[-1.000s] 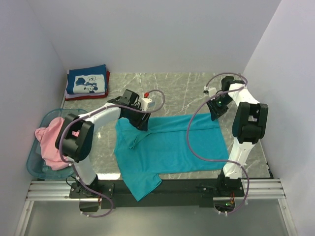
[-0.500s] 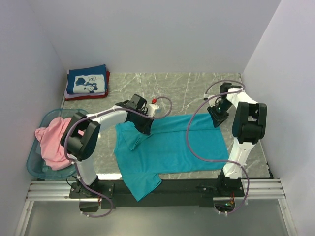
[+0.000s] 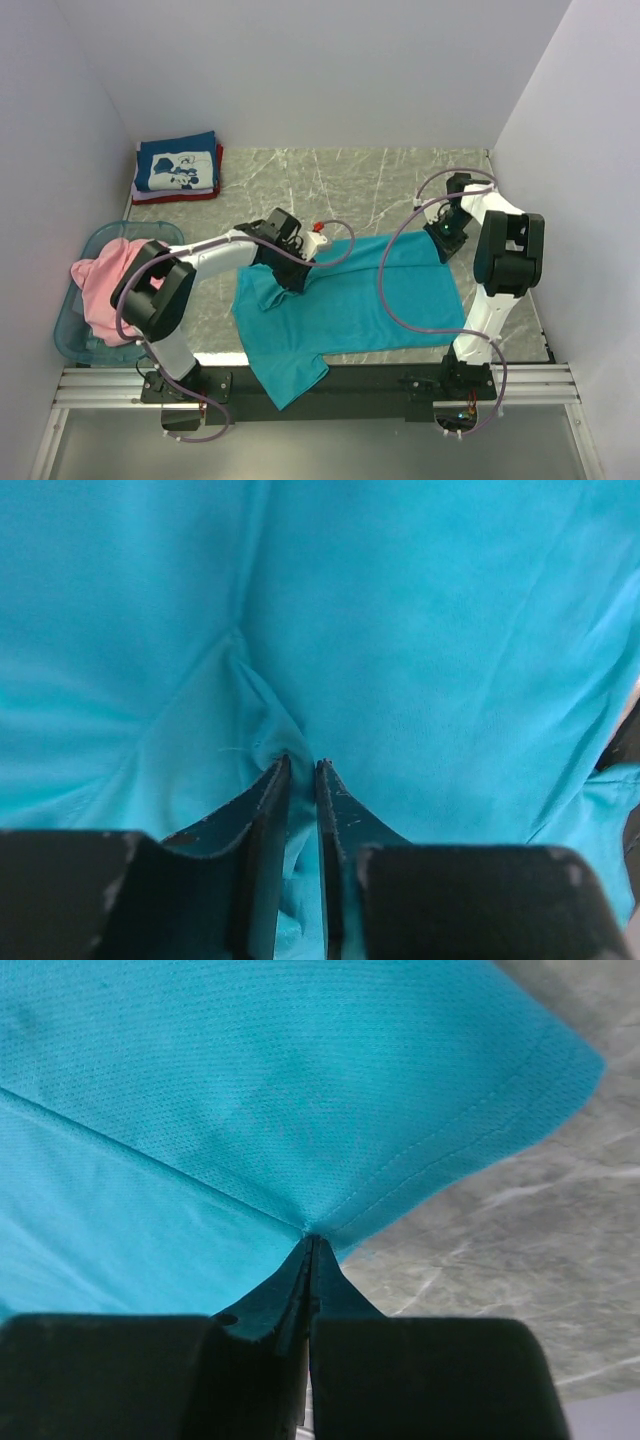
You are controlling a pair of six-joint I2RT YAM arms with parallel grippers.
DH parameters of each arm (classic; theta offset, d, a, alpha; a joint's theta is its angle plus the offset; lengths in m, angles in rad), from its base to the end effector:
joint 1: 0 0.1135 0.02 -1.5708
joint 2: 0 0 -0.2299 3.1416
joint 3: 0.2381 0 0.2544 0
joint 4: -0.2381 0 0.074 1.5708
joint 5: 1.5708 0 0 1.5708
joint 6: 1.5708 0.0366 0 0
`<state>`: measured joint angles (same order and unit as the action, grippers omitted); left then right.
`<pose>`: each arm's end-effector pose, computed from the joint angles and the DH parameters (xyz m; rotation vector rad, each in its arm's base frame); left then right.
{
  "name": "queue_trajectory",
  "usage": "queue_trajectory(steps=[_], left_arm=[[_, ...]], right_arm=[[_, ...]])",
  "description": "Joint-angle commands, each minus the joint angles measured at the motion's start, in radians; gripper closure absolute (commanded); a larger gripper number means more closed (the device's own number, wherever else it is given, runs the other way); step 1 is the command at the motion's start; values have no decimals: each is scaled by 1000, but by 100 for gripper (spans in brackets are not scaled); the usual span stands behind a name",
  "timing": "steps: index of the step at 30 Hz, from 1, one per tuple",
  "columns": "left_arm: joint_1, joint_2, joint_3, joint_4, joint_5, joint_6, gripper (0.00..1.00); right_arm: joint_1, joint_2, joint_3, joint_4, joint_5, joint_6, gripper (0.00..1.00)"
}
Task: Fold and stack the t-shirts
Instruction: Fold the tshirt
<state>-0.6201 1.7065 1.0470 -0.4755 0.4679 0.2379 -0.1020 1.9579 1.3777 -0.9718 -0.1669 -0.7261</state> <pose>0.2576 -0.2042 0.1405 1.2565 2.4034 -0.7476 0.3473 -0.0294 0.1310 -0.9384 2.9013 0.2220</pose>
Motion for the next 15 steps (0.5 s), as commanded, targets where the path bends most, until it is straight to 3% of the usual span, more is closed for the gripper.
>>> queue_trajectory(steps=[1,4,9,15], left_arm=[[-38,-57,-28,24,-47,72,77],[-59,-59,-30,18,-78,75,68],[-11,-149,-31,-14,4,49,59],[271,-196,47,-35,64,-49,50]], right_arm=[[-5,-67,9,42,27,-6,100],[-5,-59,26,39,38,-1,100],[-7,-88,38,19,40,-15,100],[8,-79,142,-31,-42,51,80]])
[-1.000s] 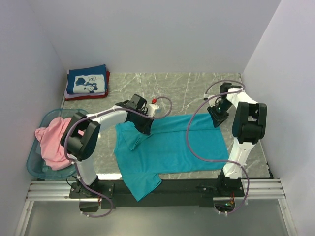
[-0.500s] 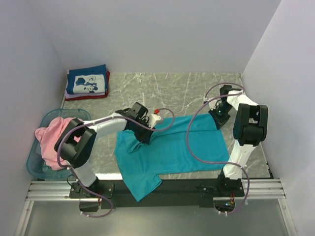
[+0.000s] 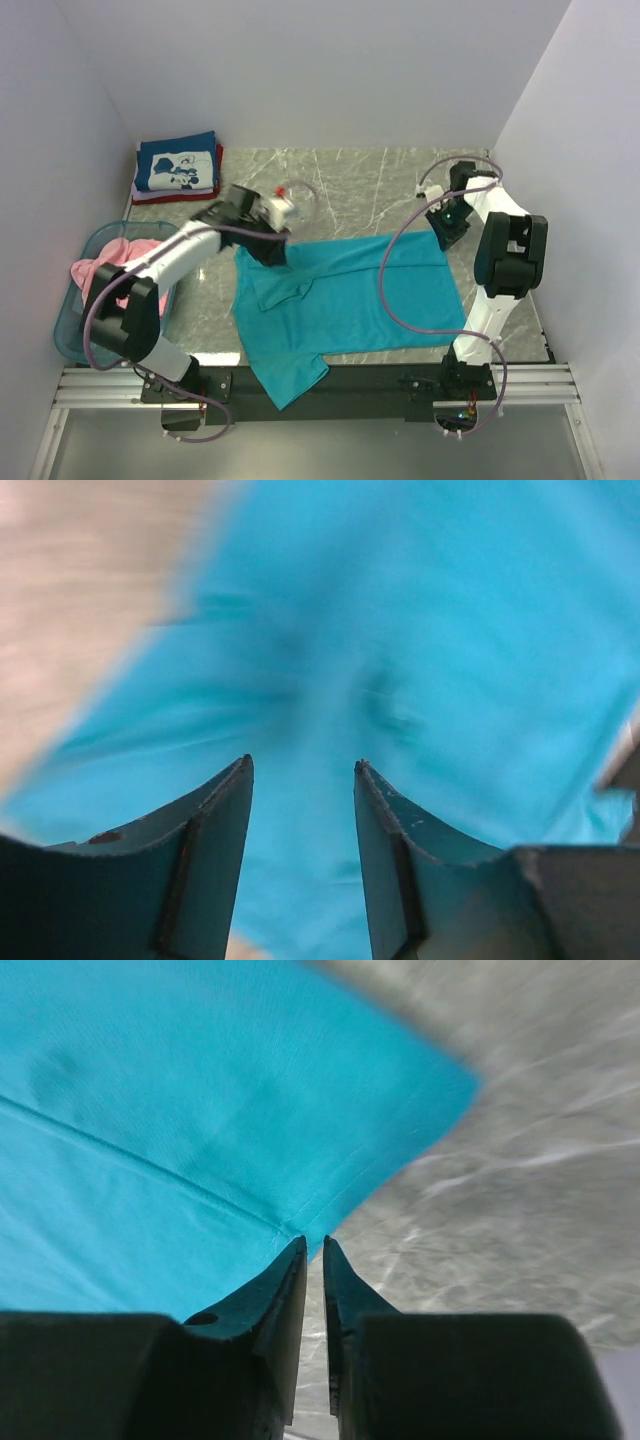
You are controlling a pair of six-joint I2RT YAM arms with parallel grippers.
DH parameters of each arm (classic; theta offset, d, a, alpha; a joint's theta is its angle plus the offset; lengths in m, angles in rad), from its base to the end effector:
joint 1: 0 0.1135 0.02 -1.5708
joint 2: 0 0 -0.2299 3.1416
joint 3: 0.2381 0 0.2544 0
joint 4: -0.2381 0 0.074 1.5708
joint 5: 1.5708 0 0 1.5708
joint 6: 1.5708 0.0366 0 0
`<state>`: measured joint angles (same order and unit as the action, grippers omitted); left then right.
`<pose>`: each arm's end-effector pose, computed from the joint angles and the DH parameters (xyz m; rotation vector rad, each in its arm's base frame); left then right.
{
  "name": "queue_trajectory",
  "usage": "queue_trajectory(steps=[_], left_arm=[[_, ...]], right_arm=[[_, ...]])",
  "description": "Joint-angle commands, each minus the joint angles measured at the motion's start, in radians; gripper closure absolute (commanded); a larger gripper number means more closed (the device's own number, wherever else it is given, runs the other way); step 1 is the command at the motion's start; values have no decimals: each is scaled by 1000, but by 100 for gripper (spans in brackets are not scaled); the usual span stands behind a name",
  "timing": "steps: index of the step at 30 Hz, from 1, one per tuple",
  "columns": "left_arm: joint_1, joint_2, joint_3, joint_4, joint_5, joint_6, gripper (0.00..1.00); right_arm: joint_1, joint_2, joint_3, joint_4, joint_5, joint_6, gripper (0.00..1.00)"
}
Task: Fold and stack the t-shirts
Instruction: Fold the tshirt
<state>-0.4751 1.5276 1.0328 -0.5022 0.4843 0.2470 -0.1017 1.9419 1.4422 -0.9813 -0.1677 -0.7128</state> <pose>0.2713 -0.1587 0.1892 1.0702 2.3104 -0.7084 0.3578 -0.0304 0.1523 -0.9095 2.8460 0.1774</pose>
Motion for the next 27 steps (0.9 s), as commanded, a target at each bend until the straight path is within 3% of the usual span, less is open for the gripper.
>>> queue_trajectory(steps=[1,5,10,13,17,21,27], left_arm=[[166,-4,84,-12,40,-86,49],[344,52,101,-45,62,-189,49],[403,36,27,-72,68,-178,52],[444,40,7,-58,83,-221,52],[472,150,35,-56,157,-296,54],[503,218,56,-47,218,-334,55],[513,223,44,-19,228,-365,54]], right_arm=[[10,-58,89,-23,-46,45,80],[28,-44,107,-30,-56,68,78],[86,-116,34,-13,-122,76,78],[193,-184,-8,26,-174,107,77],[382,-267,-72,144,-193,170,77],[667,-322,-97,301,-115,240,75],[966,-183,47,346,33,317,70]])
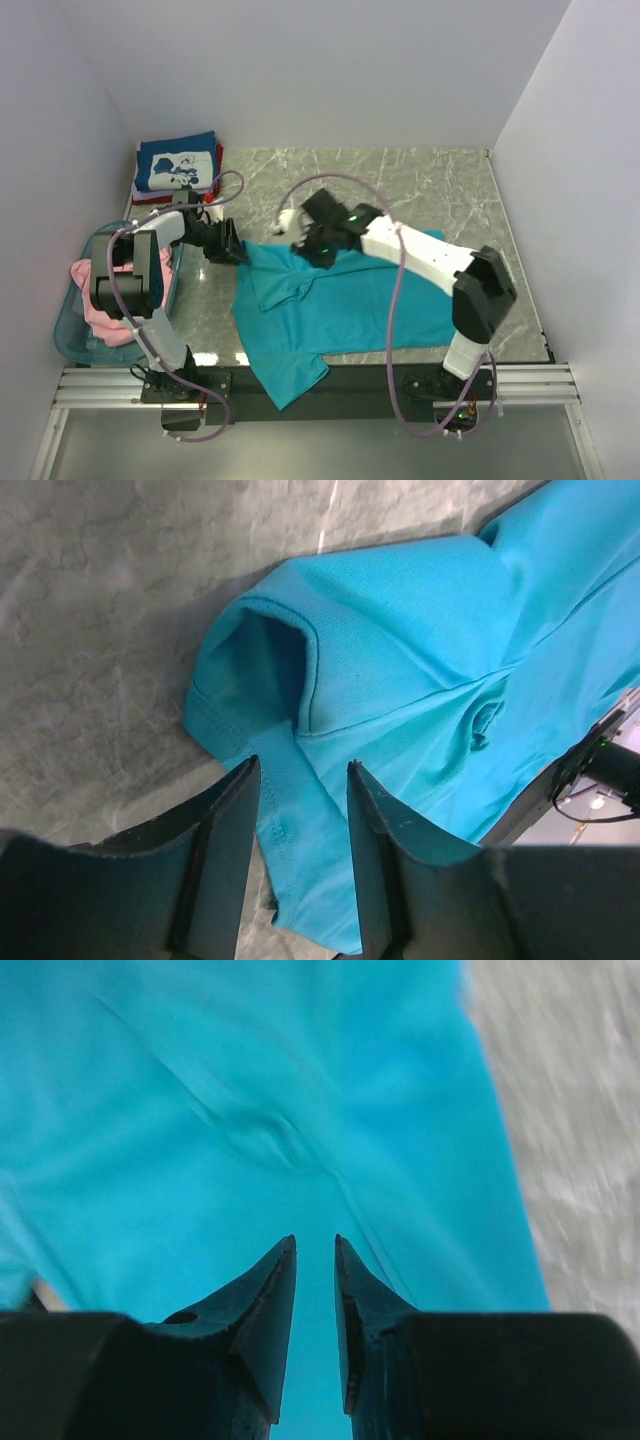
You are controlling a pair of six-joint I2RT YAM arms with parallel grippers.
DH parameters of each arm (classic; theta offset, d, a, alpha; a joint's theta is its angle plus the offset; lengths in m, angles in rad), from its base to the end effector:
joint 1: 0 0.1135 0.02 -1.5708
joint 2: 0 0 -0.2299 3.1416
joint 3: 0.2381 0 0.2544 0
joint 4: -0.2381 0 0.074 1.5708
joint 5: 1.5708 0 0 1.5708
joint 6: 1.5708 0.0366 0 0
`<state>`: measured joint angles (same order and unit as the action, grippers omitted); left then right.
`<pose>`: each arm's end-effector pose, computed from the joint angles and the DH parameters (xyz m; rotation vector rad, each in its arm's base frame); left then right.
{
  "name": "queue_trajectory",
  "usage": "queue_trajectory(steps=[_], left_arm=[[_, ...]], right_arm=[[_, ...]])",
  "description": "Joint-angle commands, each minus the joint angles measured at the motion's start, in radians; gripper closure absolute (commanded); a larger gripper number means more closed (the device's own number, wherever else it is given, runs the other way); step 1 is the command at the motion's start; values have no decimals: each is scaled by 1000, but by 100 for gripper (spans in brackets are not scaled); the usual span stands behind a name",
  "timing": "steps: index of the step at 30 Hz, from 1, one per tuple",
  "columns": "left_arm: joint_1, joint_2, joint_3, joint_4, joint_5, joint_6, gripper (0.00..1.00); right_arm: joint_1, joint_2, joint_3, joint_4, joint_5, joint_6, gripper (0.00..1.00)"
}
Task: Fold and stack the t-shirts
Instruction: Fold the tshirt
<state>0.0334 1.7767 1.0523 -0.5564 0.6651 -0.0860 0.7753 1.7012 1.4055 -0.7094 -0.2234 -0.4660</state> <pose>0.3219 -0.0118 0.1211 -0.0253 2.7239 -0.9497 0.2533 0.2596 0.2342 -1.5738 2.0564 0.4027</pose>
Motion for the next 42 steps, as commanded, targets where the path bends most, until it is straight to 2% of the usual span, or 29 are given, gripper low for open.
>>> queue_trajectory(steps=[1,7,10,15,20,33,39,42], left_arm=[[5,-29,25,35,47,-32,54],[8,-33,15,9,13,-20,54],[23,-45,-8,18,78,-21,53],[52,-46,-20,52,186,-27,47],[59,-31,-14,128,232,-93,35],[59,70,-17,216,211,-152,31],[59,84,-28,231,174,-153,30],[60,93,-32,240,169,-161,29]], right_arm=[[155,84,134,73,93,81,70],[326,285,309,36,136,164,65],[349,343,332,50,130,201,62],[358,406,333,74,148,248,60],[357,420,296,111,156,273,60],[357,480,354,82,73,319,54],[357,512,362,77,82,316,58],[355,512,349,77,88,310,72]])
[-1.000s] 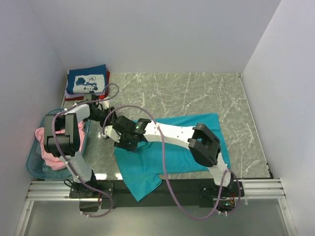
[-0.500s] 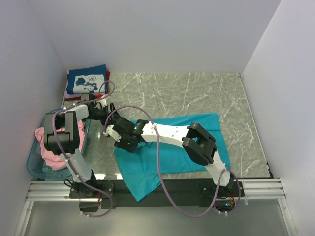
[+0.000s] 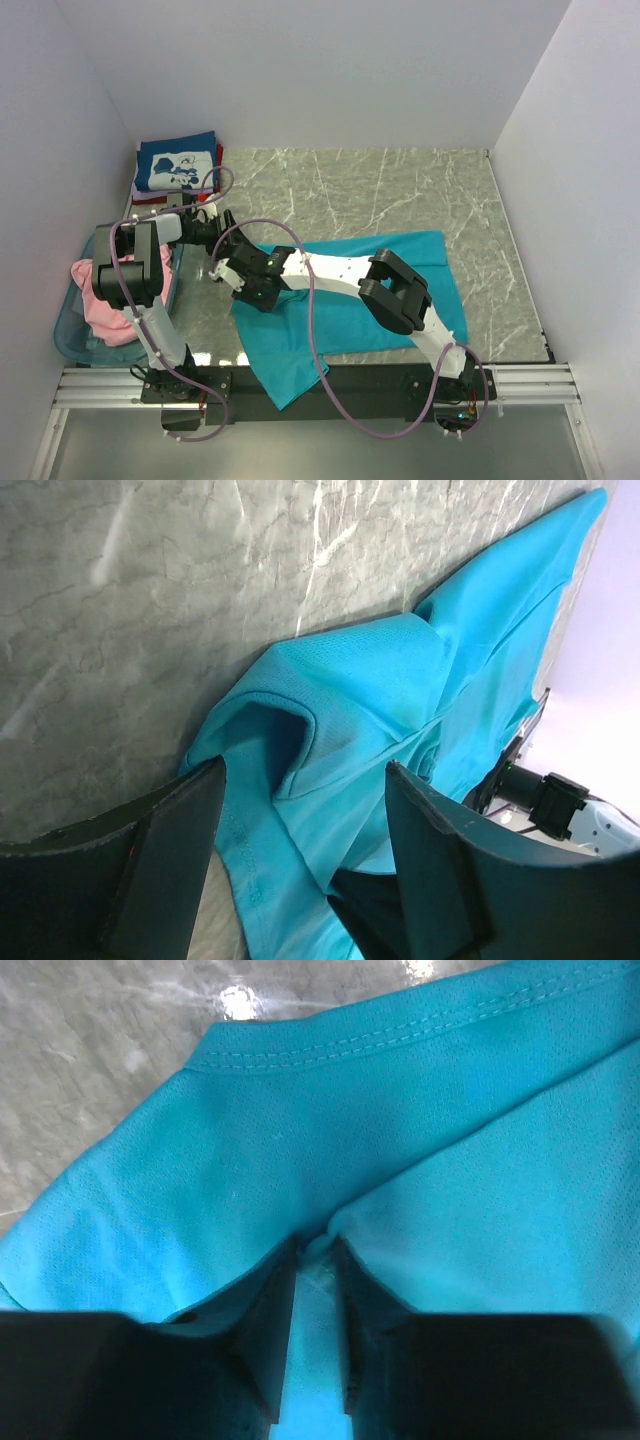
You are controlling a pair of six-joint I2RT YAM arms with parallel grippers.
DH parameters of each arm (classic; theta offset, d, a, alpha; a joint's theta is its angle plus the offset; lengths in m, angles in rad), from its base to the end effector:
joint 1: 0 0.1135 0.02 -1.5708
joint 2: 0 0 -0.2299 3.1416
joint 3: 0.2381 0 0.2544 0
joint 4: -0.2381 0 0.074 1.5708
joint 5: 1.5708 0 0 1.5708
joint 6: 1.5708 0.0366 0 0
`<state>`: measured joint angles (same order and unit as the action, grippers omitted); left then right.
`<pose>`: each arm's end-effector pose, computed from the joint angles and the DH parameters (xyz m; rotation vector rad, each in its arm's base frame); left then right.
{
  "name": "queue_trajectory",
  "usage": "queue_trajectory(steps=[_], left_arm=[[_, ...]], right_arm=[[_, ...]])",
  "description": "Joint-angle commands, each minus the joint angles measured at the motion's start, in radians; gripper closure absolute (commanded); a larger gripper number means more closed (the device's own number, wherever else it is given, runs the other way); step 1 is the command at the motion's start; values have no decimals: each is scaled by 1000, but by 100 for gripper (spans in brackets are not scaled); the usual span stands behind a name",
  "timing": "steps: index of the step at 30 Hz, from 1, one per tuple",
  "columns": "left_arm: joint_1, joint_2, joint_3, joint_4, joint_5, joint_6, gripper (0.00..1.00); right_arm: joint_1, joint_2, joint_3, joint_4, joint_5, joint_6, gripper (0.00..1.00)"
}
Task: Fold and stack the t-shirts
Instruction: Fold the tshirt
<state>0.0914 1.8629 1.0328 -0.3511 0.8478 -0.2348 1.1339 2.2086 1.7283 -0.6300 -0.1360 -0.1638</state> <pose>0.3357 0.0032 0.1008 -0.1918 2.5764 -1.1947 0.1871 0.4124 0.1384 -1.7023 2.1717 0.4678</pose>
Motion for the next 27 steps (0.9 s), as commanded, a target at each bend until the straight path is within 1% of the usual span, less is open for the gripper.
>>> queue_trajectory(steps=[1,3,4,15,22,27], left_arm=[[7,15,-11,38,-12,-12,28],[13,19,-13,47,-19,-27,27],[18,24,-11,53,-21,-31,27],[50,35,-11,69,-39,-44,25],[60,36,-10,78,-41,-49,24],[65,38,-2,75,-49,-49,25]], right_arm=[[0,-3,24,-2,1,7,80],[0,-18,7,-2,1,6,92],[0,-36,1,-2,1,4,99],[0,-135,-70,-3,-25,1,100],[3,-136,-76,-13,-96,12,100],[33,-142,-110,-8,-136,7,100]])
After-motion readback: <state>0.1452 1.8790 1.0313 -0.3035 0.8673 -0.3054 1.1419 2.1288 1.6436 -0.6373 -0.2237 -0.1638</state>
